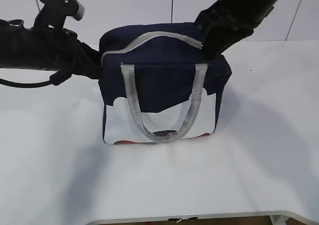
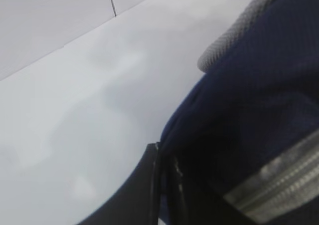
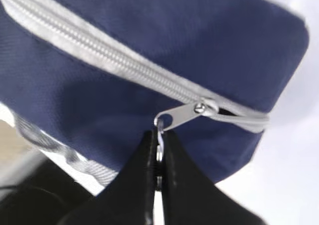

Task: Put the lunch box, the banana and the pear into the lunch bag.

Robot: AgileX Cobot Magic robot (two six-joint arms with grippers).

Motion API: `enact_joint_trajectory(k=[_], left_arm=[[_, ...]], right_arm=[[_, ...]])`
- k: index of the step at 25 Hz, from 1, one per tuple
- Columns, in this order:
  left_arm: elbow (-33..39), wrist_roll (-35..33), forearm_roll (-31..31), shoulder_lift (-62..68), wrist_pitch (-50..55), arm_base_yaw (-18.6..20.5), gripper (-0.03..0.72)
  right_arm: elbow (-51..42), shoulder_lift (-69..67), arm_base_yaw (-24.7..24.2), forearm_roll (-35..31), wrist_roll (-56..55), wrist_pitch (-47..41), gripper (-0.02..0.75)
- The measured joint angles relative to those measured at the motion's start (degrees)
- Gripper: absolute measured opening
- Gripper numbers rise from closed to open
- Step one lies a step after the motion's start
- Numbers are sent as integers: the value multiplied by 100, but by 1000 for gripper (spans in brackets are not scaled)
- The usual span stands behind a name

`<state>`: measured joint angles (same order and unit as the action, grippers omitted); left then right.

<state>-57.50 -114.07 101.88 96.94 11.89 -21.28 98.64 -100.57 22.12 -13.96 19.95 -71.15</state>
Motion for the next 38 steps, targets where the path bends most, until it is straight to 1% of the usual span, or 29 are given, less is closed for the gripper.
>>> enact_joint_trajectory(k=[3, 6, 11, 15, 18, 25, 31, 35, 38], left_arm=[[0, -10, 10, 67, -36, 26, -20], [0, -22, 10, 75, -58, 26, -20], [0, -22, 10, 75, -70, 26, -20], [-8, -24, 10, 75, -78, 26, -20], [-8, -24, 10, 75, -78, 26, -20], [-8, -34, 20, 75, -78, 26, -20], [-8, -36, 20, 75, -78, 26, -20], [-8, -36, 20, 75, -78, 26, -20], [-8, -36, 20, 75, -78, 26, -20]], right_arm=[[-23, 0, 0, -171, -646, 0, 18], [9, 0, 0, -121, -1271, 0, 18], [71, 0, -55, 568, -2588, 0, 18], [92, 0, -216, 699, -3624, 0, 18], [92, 0, -249, 700, -3805, 0, 18], [92, 0, -287, 664, -3776, 0, 18], [92, 0, -506, 149, -3766, 0, 18], [92, 0, -740, -478, -3777, 0, 18], [92, 0, -897, -798, -3732, 0, 18]])
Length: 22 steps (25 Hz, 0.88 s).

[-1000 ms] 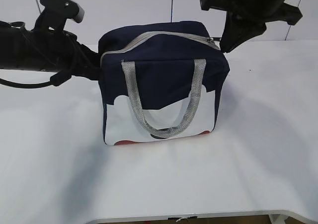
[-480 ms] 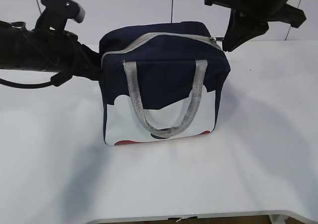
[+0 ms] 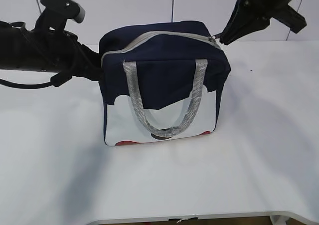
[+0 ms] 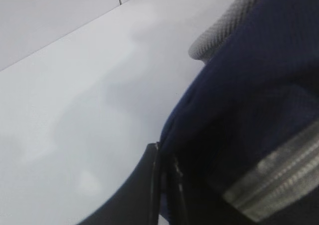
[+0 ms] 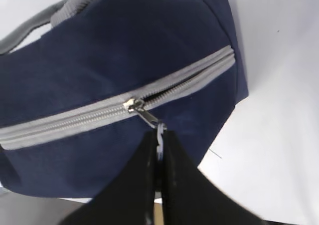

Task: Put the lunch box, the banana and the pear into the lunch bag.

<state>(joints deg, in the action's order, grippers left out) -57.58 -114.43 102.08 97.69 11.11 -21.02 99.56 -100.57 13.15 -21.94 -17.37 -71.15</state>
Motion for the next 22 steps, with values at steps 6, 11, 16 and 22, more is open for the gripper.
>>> enact_joint_trajectory(k=[6, 11, 16, 22], left_arm=[[0, -10, 0, 0, -3, 0, -20], [0, -10, 0, 0, -27, 0, -20], [0, -10, 0, 0, -127, 0, -20], [0, -60, 0, 0, -179, 0, -20]], right_arm=[[0, -251, -345, -842, 119, 0, 18], [12, -453, -436, -1499, 416, 0, 18], [64, -479, -533, -1624, 531, 0, 18], [68, -519, -930, -2139, 540, 0, 18]])
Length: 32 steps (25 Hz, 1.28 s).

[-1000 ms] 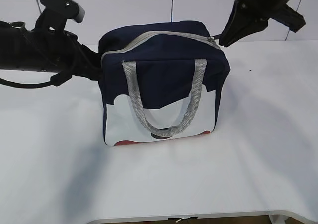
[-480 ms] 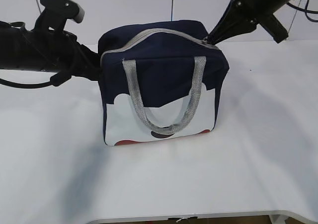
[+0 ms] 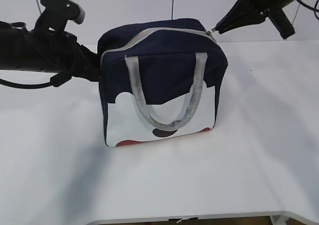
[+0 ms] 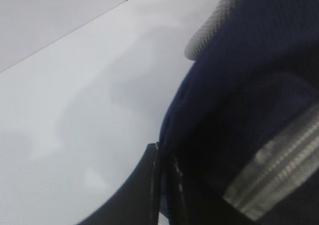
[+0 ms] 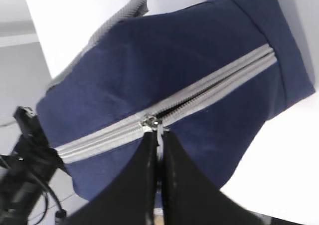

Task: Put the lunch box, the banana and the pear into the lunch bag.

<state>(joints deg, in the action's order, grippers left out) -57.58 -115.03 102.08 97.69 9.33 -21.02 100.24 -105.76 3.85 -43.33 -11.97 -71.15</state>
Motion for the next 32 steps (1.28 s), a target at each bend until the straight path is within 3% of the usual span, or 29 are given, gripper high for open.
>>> enact_joint_trajectory(k=[20, 32], left_arm=[[0, -37, 0, 0, 141, 0, -20], [0, -47, -10, 0, 131, 0, -20]], right_arm=[[10, -392, -105, -745, 0, 33, 18], [10, -392, -306, -705, 0, 33, 18]])
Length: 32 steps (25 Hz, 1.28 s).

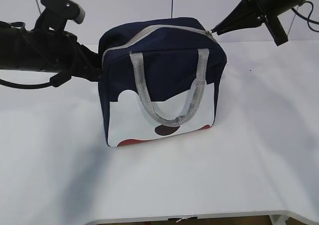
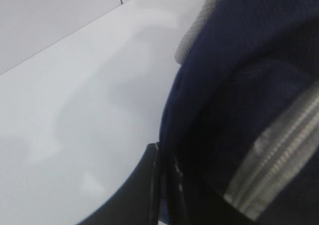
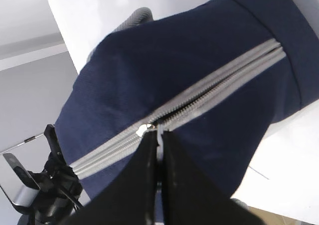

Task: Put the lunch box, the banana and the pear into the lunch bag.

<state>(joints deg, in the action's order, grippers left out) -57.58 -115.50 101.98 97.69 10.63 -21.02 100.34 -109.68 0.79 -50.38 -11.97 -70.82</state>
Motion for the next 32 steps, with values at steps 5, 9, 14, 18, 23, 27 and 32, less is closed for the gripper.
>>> enact_joint_trajectory(k=[5, 9, 14, 18, 23, 27, 32], left_arm=[[0, -2, 0, 0, -27, 0, -20], [0, -12, -11, 0, -61, 0, -20], [0, -12, -112, 0, -84, 0, -20], [0, -12, -125, 0, -107, 0, -20], [0, -12, -125, 0, -140, 0, -20], [0, -15, -125, 0, -140, 0, -20], [0, -24, -125, 0, -105, 0, -20]], right_arm=[[0, 0, 0, 329, 4, 0, 18], [0, 0, 0, 411, 26, 0, 18], [0, 0, 0, 591, 45, 0, 18], [0, 0, -34, 657, 107, 0, 18], [0, 11, -96, 855, 178, 0, 18], [0, 56, -96, 925, 345, -10, 18], [0, 102, -96, 1121, 559, -22, 18]])
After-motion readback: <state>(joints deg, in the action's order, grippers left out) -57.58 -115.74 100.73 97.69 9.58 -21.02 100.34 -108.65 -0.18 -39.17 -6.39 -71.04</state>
